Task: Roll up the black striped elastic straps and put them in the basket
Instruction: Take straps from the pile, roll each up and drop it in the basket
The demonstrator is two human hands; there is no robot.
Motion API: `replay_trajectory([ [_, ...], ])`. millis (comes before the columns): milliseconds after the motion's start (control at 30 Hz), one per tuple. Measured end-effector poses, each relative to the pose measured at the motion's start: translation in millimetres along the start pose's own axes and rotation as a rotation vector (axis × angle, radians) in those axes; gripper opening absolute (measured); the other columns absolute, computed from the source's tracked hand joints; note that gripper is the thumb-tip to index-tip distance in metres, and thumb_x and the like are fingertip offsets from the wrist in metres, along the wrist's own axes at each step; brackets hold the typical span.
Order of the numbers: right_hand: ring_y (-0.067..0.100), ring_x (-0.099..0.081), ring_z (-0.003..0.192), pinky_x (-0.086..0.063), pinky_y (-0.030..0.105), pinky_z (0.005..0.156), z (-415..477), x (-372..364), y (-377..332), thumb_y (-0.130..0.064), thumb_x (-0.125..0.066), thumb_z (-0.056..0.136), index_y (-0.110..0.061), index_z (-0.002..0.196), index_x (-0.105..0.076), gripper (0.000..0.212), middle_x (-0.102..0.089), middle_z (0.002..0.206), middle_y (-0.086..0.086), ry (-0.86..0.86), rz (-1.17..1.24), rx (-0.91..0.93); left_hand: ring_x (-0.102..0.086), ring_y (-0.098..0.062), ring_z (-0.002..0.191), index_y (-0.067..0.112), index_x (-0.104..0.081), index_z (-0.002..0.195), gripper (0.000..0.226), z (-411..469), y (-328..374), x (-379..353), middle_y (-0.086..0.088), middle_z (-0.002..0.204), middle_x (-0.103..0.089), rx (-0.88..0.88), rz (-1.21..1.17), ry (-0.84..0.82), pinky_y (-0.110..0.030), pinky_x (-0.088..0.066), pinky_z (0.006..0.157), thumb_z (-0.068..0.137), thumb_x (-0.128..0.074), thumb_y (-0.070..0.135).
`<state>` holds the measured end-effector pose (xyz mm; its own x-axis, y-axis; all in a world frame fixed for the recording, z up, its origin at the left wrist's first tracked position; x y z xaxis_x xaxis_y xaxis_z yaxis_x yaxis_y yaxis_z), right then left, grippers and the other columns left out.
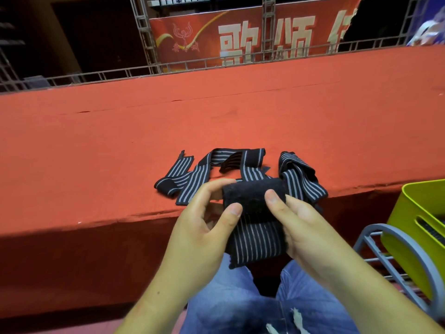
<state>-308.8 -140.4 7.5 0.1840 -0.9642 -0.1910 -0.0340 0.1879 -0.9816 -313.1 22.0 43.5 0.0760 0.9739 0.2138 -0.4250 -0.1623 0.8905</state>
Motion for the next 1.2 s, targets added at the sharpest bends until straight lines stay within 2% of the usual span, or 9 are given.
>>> replay_trajectory([
  [200, 0.022, -0.074, 0.116, -0.051, 0.041, 0.104, -3, -7, -3, -0.056, -0.053, 0.090, -0.015, 0.126, -0.073, 0.058, -0.078, 0.120, 0.009, -0.057, 0.099, -0.065, -0.066, -0.010, 0.117, 0.033, -0.065, 0.123, 0.044, 0, 5, -2, 0.011, 0.122, -0.070, -0.051, 0.017, -0.020, -0.018, -0.052, 0.091, 0.097, -0.064, -0.003],
  [367, 0.022, -0.075, 0.113, -0.058, 0.028, 0.090, -3, -7, -6, -0.051, -0.053, 0.094, -0.010, 0.126, -0.072, 0.055, -0.079, 0.118, 0.010, -0.046, 0.128, -0.045, -0.066, -0.018, 0.121, 0.037, -0.066, 0.121, 0.050, -1, 4, -7, 0.006, 0.124, -0.070, -0.054, -0.027, -0.055, -0.031, -0.055, 0.097, 0.096, -0.063, -0.007],
  [500, 0.023, -0.075, 0.113, -0.061, 0.027, 0.088, -2, -3, -11, -0.036, -0.054, 0.099, -0.009, 0.123, -0.074, 0.041, -0.078, 0.119, 0.011, -0.014, 0.176, 0.028, -0.066, -0.011, 0.120, 0.040, -0.060, 0.122, 0.043, -2, -6, -4, 0.014, 0.124, -0.067, 0.038, -0.073, -0.025, -0.031, -0.056, 0.094, 0.094, -0.072, 0.010],
  [600, 0.021, -0.076, 0.108, -0.061, 0.024, 0.080, -1, 1, -13, -0.031, -0.058, 0.094, -0.011, 0.118, -0.075, 0.036, -0.079, 0.116, 0.011, 0.025, 0.194, 0.068, -0.070, -0.008, 0.100, 0.046, -0.060, 0.110, 0.036, -2, -17, 0, 0.017, 0.111, -0.068, 0.132, -0.075, 0.013, -0.021, -0.055, 0.083, 0.091, -0.077, 0.022],
  [667, 0.020, -0.077, 0.105, -0.060, 0.022, 0.076, -1, 5, -13, -0.026, -0.058, 0.096, -0.011, 0.117, -0.074, 0.030, -0.080, 0.114, 0.010, 0.059, 0.191, 0.084, -0.071, -0.012, 0.090, 0.045, -0.060, 0.104, 0.031, -3, -20, 0, 0.010, 0.103, -0.070, 0.166, -0.097, 0.017, -0.024, -0.056, 0.080, 0.088, -0.079, 0.027],
  [867, 0.030, -0.075, 0.111, -0.060, 0.042, 0.087, 1, 10, -11, -0.014, -0.052, 0.104, -0.008, 0.125, -0.067, 0.027, -0.077, 0.119, 0.015, 0.105, 0.168, 0.097, -0.064, -0.016, 0.077, 0.038, -0.063, 0.095, 0.026, -2, -16, -4, 0.011, 0.081, -0.068, 0.152, -0.075, -0.026, -0.042, -0.058, 0.080, 0.089, -0.080, 0.019],
  [1000, 0.031, -0.075, 0.111, -0.062, 0.044, 0.087, 1, 12, -13, -0.013, -0.052, 0.104, -0.007, 0.126, -0.067, 0.027, -0.077, 0.119, 0.016, 0.125, 0.150, 0.114, -0.065, -0.016, 0.069, 0.033, -0.064, 0.094, 0.024, -1, -16, -1, 0.004, 0.074, -0.068, 0.162, -0.068, -0.009, -0.028, -0.056, 0.070, 0.090, -0.077, 0.014],
  [1100, 0.032, -0.073, 0.115, -0.057, 0.053, 0.100, 2, 13, -15, -0.011, -0.051, 0.105, -0.006, 0.127, -0.067, 0.027, -0.076, 0.120, 0.016, 0.154, 0.128, 0.141, -0.061, -0.010, 0.060, 0.017, -0.063, 0.096, 0.014, -2, -14, -1, 0.002, 0.065, -0.065, 0.158, -0.049, -0.011, -0.017, -0.050, 0.063, 0.091, -0.076, 0.013],
  [1200, 0.032, -0.073, 0.115, -0.052, 0.061, 0.105, 1, 15, -16, -0.010, -0.052, 0.104, -0.006, 0.125, -0.068, 0.026, -0.076, 0.120, 0.016, 0.179, 0.113, 0.157, -0.057, -0.006, 0.059, 0.019, -0.069, 0.095, 0.009, -3, -11, -3, 0.005, 0.064, -0.062, 0.134, -0.004, -0.047, -0.016, -0.048, 0.063, 0.092, -0.074, 0.013],
])
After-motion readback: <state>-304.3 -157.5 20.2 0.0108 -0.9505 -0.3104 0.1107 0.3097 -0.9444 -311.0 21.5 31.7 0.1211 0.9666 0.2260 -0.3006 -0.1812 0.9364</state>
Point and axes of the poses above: each hand's wrist, its own z-axis towards the middle knuckle, its own x-axis out of the back of the hand, y = z × x, the point moved 7 cm from there along z, towards the middle knuckle
